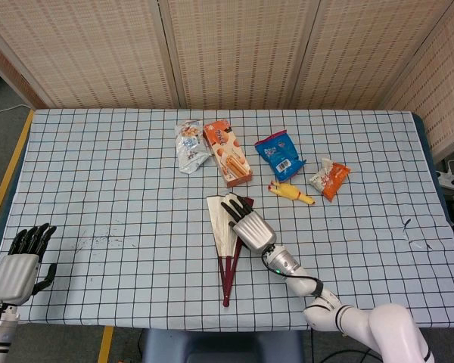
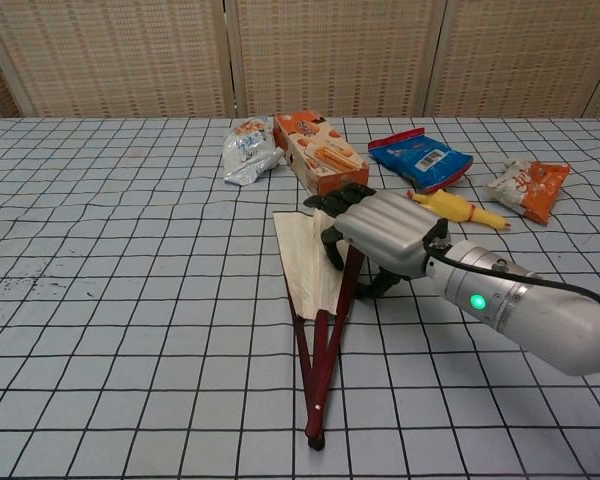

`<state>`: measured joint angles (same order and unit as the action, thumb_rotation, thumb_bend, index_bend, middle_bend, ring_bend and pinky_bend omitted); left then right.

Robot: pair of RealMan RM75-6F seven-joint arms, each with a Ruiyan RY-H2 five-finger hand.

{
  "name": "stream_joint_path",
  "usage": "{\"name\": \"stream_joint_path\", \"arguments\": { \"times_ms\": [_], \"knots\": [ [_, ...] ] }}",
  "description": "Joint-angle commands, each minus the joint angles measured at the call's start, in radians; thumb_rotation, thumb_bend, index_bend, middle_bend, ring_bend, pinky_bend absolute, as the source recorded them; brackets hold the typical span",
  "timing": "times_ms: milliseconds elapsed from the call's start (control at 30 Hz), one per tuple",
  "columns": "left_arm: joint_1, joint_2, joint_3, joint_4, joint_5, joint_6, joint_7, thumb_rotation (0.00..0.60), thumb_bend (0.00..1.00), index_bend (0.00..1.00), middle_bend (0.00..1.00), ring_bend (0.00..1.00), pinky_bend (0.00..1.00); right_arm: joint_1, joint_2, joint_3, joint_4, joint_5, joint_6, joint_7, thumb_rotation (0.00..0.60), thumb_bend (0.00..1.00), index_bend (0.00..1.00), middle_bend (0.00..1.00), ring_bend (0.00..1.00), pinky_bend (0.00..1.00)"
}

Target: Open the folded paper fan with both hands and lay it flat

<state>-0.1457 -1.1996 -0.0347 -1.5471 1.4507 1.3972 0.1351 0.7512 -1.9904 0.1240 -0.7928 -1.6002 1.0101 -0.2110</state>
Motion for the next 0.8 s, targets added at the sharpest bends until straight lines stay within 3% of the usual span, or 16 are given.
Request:
{"name": "stream_joint_path", "arguments": {
  "times_ms": [33,167,267,500,700,800],
  "knots": [
    [0.0,0.0,0.001,0.0,0.001,0.0,0.002,0.586,0.49,0.0,0.0,0.0,0.06,0.01,-0.022,-0.008,0.033,0.0,0.008,0.025,0.6,0.46,0.54,0.0,0.0,0.0],
    [0.002,0.0,0.002,0.001,0.002,0.004,0.002,0.585,0.5,0.0,0.0,0.0,0.06,0.017,-0.026,-0.012,0.054,-0.016,0.057,0.058,0.6,0.69,0.61,0.03,0.0,0.0],
    [0.001,0.0,0.002,0.002,-0.002,-0.001,0.003,0.588,0.5,0.0,0.0,0.0,0.06,0.019,-0.009,-0.012,0.043,-0.031,0.108,0.078,0.6,0.79,0.65,0.06,0.0,0.0],
    [-0.009,-0.013,0.005,0.018,0.035,0.004,-0.05,0.595,0.51,0.0,0.0,0.0,0.08,0.024,0.089,0.023,-0.143,-0.016,0.158,0.1,0.6,0.81,0.7,0.1,0.0,0.0],
    [-0.049,-0.078,0.0,0.144,0.066,-0.043,-0.363,0.6,0.52,0.17,0.0,0.0,0.08,0.037,0.241,0.101,-0.462,0.1,0.056,0.033,0.6,0.81,0.71,0.1,0.0,0.0],
    [-0.076,-0.118,0.004,0.215,0.075,-0.09,-0.604,0.6,0.52,0.23,0.0,0.0,0.08,0.048,0.302,0.159,-0.602,0.191,0.005,-0.01,0.6,0.81,0.72,0.1,0.0,0.0]
  ]
}}
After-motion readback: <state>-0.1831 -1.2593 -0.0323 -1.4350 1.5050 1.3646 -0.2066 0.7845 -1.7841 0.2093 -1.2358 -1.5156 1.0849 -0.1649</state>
